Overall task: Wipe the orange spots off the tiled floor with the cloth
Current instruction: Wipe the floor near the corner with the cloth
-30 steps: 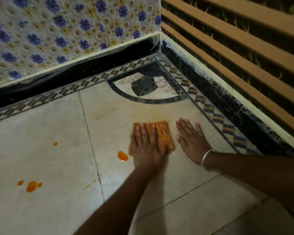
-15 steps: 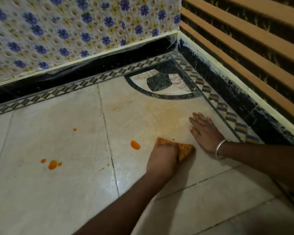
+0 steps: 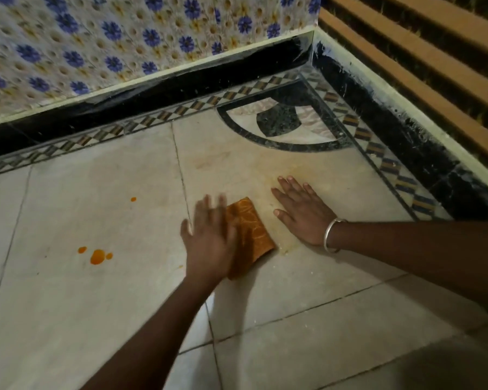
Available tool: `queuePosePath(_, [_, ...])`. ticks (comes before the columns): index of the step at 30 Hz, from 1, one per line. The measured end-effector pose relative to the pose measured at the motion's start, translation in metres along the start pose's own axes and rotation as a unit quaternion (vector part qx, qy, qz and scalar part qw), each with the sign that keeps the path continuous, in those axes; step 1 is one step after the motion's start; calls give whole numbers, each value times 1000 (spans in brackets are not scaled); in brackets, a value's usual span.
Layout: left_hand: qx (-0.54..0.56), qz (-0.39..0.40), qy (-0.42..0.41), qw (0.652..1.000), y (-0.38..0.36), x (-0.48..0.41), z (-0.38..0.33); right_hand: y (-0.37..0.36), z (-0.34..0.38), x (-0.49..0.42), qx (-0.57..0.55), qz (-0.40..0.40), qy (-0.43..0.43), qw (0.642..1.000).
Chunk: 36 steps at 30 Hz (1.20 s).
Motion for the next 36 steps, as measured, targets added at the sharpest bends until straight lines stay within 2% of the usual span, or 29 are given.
queuePosePath(2, [-63, 70, -45, 995, -45, 10, -6, -9, 11, -4, 13, 11, 7, 1000])
queuePosePath(5, [-96, 54, -71, 991, -69, -2, -6, -20, 18, -4, 44, -22, -3, 999])
queuePosePath(8, [-106, 47, -103, 988, -59, -39, -1, -21, 18, -1, 64, -55, -9, 996])
queuePosePath(13, [-94, 19, -39, 995, -30, -63, 40, -22, 18, -1, 63, -62, -4, 996])
queuePosePath(16, [-89, -31, 27, 995, -27, -13, 50, -22, 16, -1, 65, -64, -4, 996])
queuePosePath(18, [-72, -18, 28, 997, -43, 32, 32, -19, 16, -1, 59, -70, -5, 996])
queuePosePath(22, [-79, 53, -66, 993, -91, 65, -25, -17, 9, -2, 35, -73, 20, 996])
queuePosePath(25, [-114, 86, -136, 980, -99, 27, -42, -11, -4, -4, -28, -78, 29, 996])
queuePosePath(27, [-121, 99, -151, 976, -93, 1, -37, -9, -8, -5, -30, -83, 27, 996])
queuePosePath(32, [-90, 57, -62, 992, -54, -49, 11, -17, -7, -2, 39, -59, 34, 997])
queuePosePath(36, [-85, 3, 30, 996, -40, 6, 36, -20, -10, 0, 66, -45, 32, 996])
Point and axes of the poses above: each hand's wrist, its own x-axis away from the middle knuckle, its own y-axis out of the back of the hand, z = x × y, the point moved 7 cm from there along -x, towards the middle knuckle, and after that the axes turned 15 degrees about x, right-handed, at the moved point
